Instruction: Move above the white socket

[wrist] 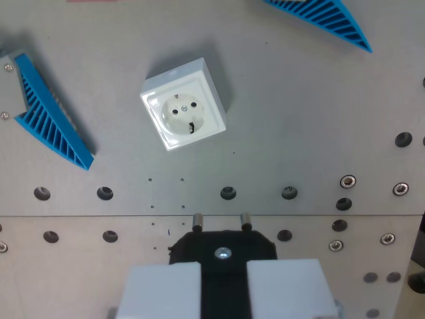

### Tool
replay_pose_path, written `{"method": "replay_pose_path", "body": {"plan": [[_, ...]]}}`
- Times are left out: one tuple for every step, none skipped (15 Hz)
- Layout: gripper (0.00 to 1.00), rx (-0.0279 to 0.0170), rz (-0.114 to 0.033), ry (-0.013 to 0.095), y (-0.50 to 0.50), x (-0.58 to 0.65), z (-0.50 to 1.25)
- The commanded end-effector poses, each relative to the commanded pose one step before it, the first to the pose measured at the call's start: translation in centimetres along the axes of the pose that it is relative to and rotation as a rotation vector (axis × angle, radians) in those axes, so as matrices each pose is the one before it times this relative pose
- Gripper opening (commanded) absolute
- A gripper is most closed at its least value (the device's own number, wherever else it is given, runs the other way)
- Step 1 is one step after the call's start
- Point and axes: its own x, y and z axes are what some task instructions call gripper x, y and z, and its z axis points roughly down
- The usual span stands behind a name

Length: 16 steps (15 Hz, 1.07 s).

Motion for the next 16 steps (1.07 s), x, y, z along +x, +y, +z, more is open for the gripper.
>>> {"method": "replay_pose_path", "body": {"plan": [[0.0,0.00012,-0.0001,0.0,0.007,-0.015,0.007],[0.0,-0.00003,0.0,0.0,0.0,0.0,0.0],[0.0,-0.00012,-0.0005,-0.0001,0.0,0.0,0.002],[0.0,-0.00005,-0.0004,0.0003,-0.001,-0.001,0.006],[0.0,-0.00016,-0.0012,0.0,-0.002,-0.002,0.012],[0.0,-0.00001,-0.0018,0.0003,-0.003,-0.004,0.022],[0.0,-0.00007,-0.0017,-0.0002,-0.005,-0.006,0.034],[0.0,0.00022,-0.003,-0.0003,-0.007,-0.008,0.05],[0.0,-0.00007,-0.0034,-0.0001,-0.01,-0.011,0.069],[0.0,-0.00024,-0.0049,0.0004,-0.013,-0.015,0.091],[0.0,-0.00009,-0.0054,0.0012,-0.016,-0.019,0.114],[0.0,-0.00011,-0.0063,0.0018,-0.018,-0.024,0.138],[0.0,-0.00027,-0.0066,0.0029,-0.022,-0.029,0.162],[0.0,-0.00026,-0.006,0.0049,-0.019,-0.029,0.146],[0.0,-0.00029,-0.0062,0.003,-0.023,-0.035,0.165],[0.0,-0.00061,-0.0064,0.0054,-0.027,-0.042,0.185]]}}
